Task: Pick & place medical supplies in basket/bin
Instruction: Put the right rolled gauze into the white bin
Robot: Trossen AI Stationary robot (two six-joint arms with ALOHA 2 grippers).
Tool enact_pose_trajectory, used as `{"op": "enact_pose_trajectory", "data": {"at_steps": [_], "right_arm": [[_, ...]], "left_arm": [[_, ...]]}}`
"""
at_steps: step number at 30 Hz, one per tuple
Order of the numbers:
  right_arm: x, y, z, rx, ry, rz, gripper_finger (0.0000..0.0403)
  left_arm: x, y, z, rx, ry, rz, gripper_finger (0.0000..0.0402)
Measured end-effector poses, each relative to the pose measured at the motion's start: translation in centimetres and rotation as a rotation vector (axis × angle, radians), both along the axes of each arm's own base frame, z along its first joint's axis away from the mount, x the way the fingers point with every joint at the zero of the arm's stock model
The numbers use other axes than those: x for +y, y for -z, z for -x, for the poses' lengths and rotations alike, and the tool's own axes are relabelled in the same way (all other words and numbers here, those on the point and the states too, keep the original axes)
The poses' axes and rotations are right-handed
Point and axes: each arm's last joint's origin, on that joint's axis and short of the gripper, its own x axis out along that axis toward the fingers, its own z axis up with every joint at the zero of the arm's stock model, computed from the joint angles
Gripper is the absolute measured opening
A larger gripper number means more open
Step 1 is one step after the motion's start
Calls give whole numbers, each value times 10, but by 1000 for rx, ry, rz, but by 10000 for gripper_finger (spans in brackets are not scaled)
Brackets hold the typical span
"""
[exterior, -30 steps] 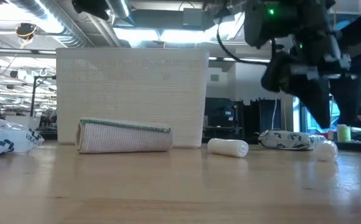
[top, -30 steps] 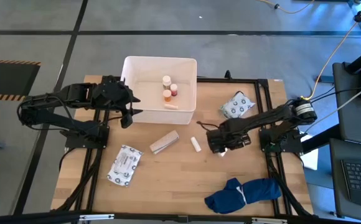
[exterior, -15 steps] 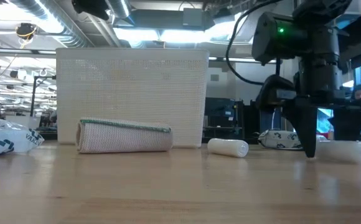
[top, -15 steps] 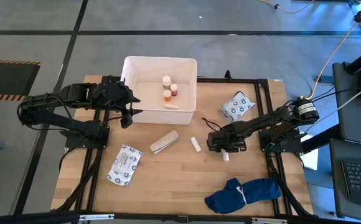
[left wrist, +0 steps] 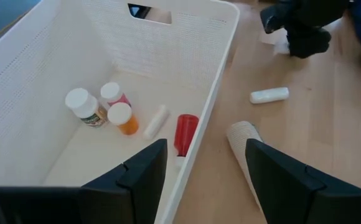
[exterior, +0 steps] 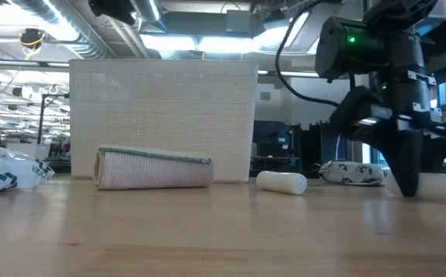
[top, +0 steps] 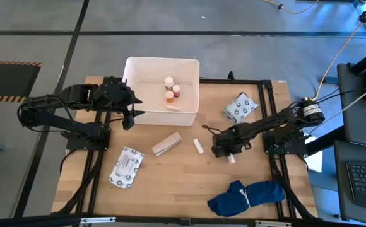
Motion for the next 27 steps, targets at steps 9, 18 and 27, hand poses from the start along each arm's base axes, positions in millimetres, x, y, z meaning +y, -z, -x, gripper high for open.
{"op": "enact_pose_trajectory", "data": {"at_steps": [9, 18, 27], "right_arm": [[11, -69, -37, -472, -408, -189, 52], [0, -202, -81, -1095, -738, 160, 64], [-65, -310, -84, -1190, -670, 925, 59]], "left_arm": [[0, 0, 0, -1, -1, -1, 212], [0, 0, 0, 0, -3, 1, 212], [0, 0, 0, 1, -10, -6, 212]]}}
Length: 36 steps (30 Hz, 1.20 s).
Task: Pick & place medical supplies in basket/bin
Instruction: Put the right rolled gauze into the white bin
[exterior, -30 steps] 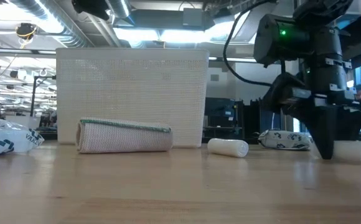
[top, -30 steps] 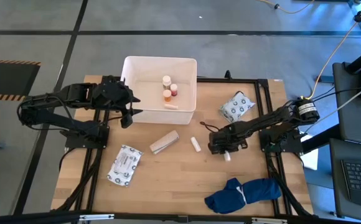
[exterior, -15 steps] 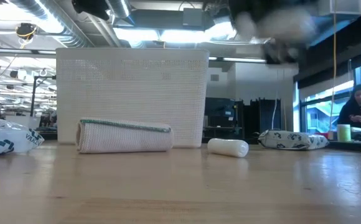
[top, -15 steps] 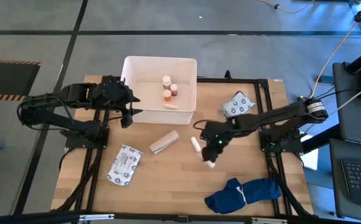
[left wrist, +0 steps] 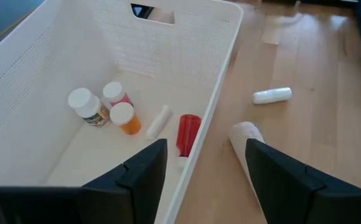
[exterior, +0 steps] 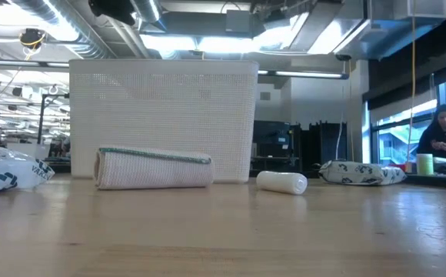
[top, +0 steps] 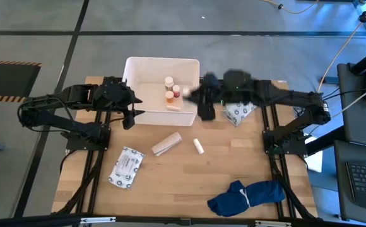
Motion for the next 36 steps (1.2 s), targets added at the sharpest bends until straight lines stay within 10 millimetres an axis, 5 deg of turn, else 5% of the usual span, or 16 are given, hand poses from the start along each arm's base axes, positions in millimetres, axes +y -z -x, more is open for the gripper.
{"op": "enact_pose_trajectory", "data": {"at_steps": [5, 9, 16, 22, 36], "right_arm": [[-36, -26, -19, -62, 76, 122, 59], [-63, -18, -51, -4, 59, 160, 60], [-115, 48, -105, 295, 48, 166, 60], [-146, 119, -129, 569, 22, 120, 60], [-148, 209, -146, 846, -97, -51, 60]], "left_arm": [[0, 0, 0, 0, -1, -2, 212], [0, 0, 0, 0, -1, -1, 212], [0, 0, 0, -5, -11, 13, 212], [0, 0, 0, -6, -13, 19, 212], [0, 0, 0, -4, -13, 20, 212]]}}
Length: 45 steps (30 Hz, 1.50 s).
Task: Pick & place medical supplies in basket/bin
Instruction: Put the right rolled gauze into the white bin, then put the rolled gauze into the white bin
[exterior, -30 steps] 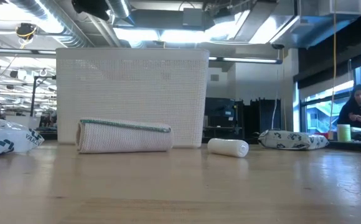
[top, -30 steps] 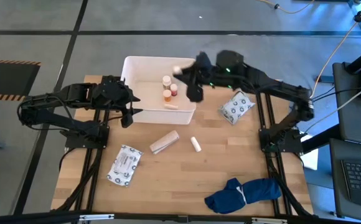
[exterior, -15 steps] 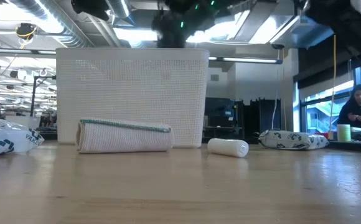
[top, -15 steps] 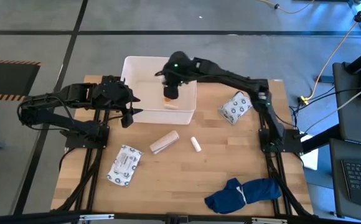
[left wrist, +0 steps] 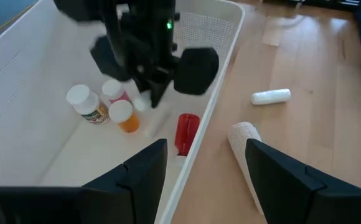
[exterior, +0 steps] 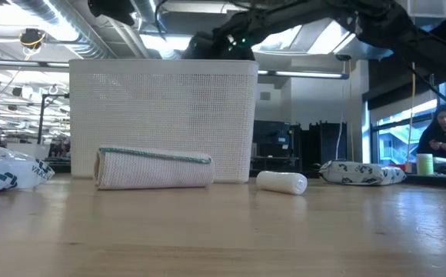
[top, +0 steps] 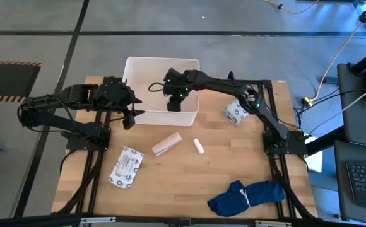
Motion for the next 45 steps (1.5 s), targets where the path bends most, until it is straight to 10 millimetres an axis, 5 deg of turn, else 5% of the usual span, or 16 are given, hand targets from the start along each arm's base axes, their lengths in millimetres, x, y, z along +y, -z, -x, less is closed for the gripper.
{"op": "enact_pose_trajectory", "data": {"at_steps": [12, 30, 37, 45], "right_arm": [[0, 19, -2, 55, 16, -56, 73], [3, 19, 1, 68, -87, -85, 201], [1, -11, 1, 21, -36, -87, 226], [12, -95, 24, -207, 77, -103, 227]], "left_arm": [[0, 0, 0, 4, 0, 0, 212], [0, 0, 0, 5, 0, 0, 212], [0, 0, 0, 4, 0, 0, 212], [0, 0, 0, 5, -1, -1, 212]]}}
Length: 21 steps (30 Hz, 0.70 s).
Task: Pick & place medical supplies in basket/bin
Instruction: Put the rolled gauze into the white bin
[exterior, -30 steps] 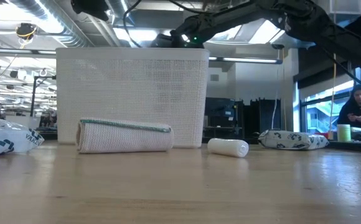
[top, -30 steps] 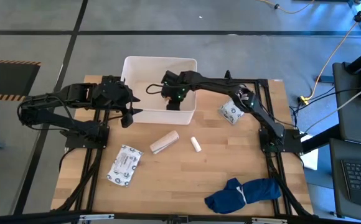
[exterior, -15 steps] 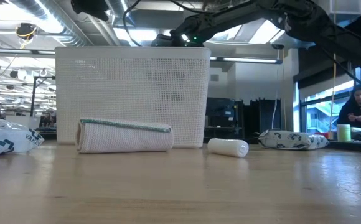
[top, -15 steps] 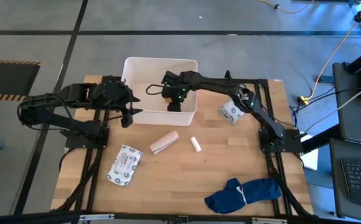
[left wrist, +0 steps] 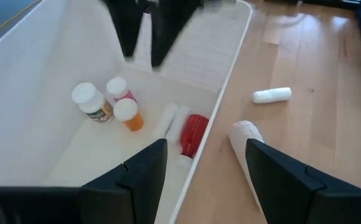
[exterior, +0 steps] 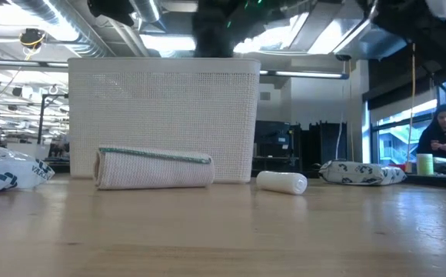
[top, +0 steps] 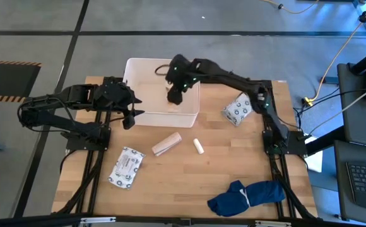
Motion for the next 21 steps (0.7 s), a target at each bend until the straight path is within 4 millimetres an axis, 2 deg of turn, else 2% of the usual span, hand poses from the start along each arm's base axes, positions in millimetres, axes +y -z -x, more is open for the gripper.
{"op": "enact_pose_trajectory", "data": {"at_steps": [2, 7, 10, 12, 15, 18, 21], "right_arm": [[12, -23, 11, -28, 1, -3, 227], [64, -73, 36, -96, -90, 30, 227], [98, -97, 53, -110, -105, 65, 227], [120, -107, 67, -79, -54, 49, 227], [149, -107, 87, 68, 65, -6, 227], [174, -97, 101, 234, 227, 15, 227], [195, -83, 98, 269, 358, 31, 227]], "left_arm": [[0, 0, 0, 0, -1, -1, 212], [0, 0, 0, 0, -1, -2, 212], [0, 0, 0, 5, 9, -13, 212], [0, 0, 0, 5, 9, -13, 212], [0, 0, 0, 5, 10, -14, 212], [0, 0, 0, 5, 9, -14, 212], [0, 0, 0, 5, 10, -14, 212]]}}
